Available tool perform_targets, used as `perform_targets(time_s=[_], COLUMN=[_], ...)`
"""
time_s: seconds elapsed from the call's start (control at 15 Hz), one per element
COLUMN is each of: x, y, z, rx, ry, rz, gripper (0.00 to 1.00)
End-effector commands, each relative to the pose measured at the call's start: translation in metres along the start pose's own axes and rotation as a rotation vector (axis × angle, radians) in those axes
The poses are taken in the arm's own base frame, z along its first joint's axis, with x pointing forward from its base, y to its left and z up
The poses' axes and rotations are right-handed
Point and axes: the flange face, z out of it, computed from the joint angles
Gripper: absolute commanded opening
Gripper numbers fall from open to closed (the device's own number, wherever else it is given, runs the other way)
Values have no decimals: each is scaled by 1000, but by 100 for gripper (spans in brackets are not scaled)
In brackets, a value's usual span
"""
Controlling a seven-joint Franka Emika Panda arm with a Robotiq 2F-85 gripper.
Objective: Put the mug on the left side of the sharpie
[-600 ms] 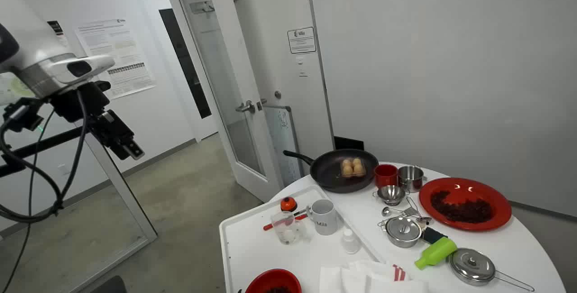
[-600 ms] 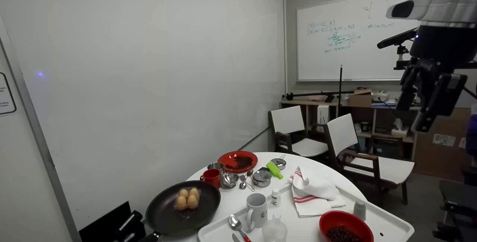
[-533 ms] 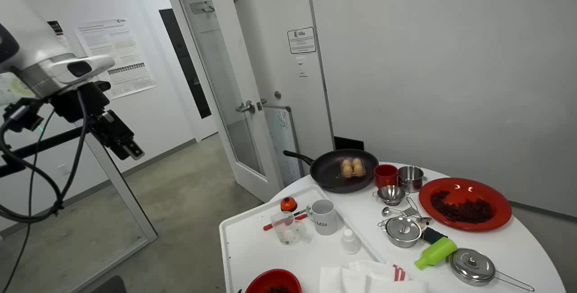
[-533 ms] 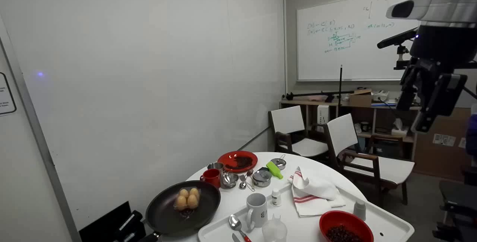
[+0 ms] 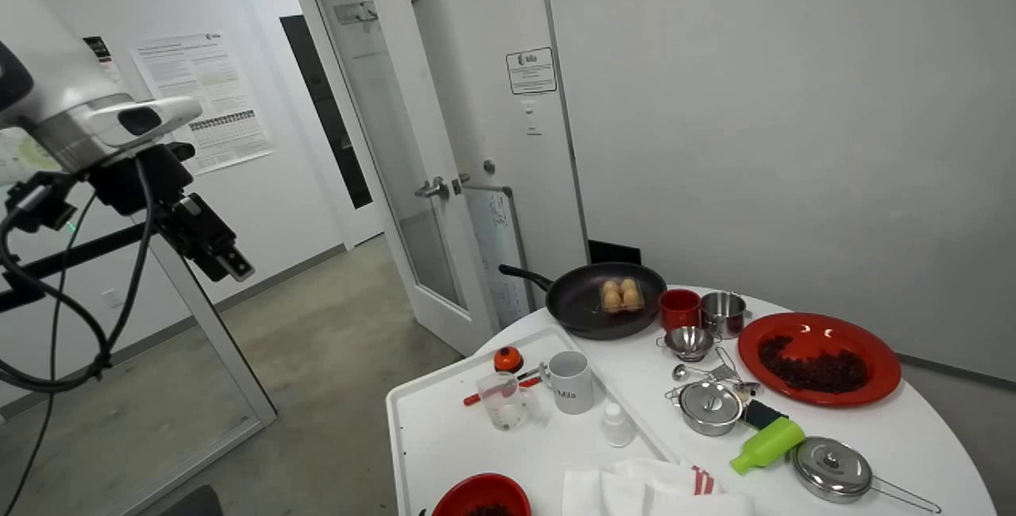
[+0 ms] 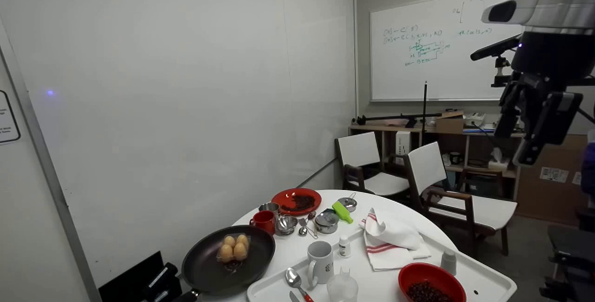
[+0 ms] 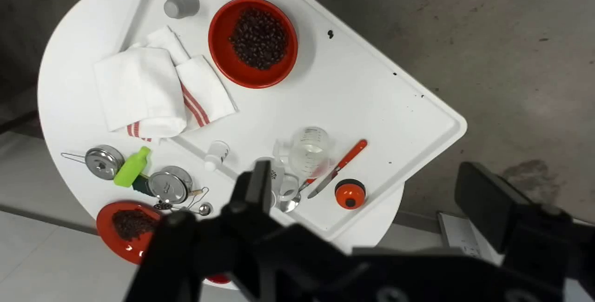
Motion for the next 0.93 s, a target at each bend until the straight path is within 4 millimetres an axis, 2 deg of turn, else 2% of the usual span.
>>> perform_targets(time_s=[0.0,0.47,0.8,0.87], x=[3,7,-11,-10], y=[7,51,82,89], z=[7,48,81,84], rx=[-27,-93,-135,-146], ry=[-12,-78,-122,-130], rz=[13,126,204,224], gripper=[100,100,100,100])
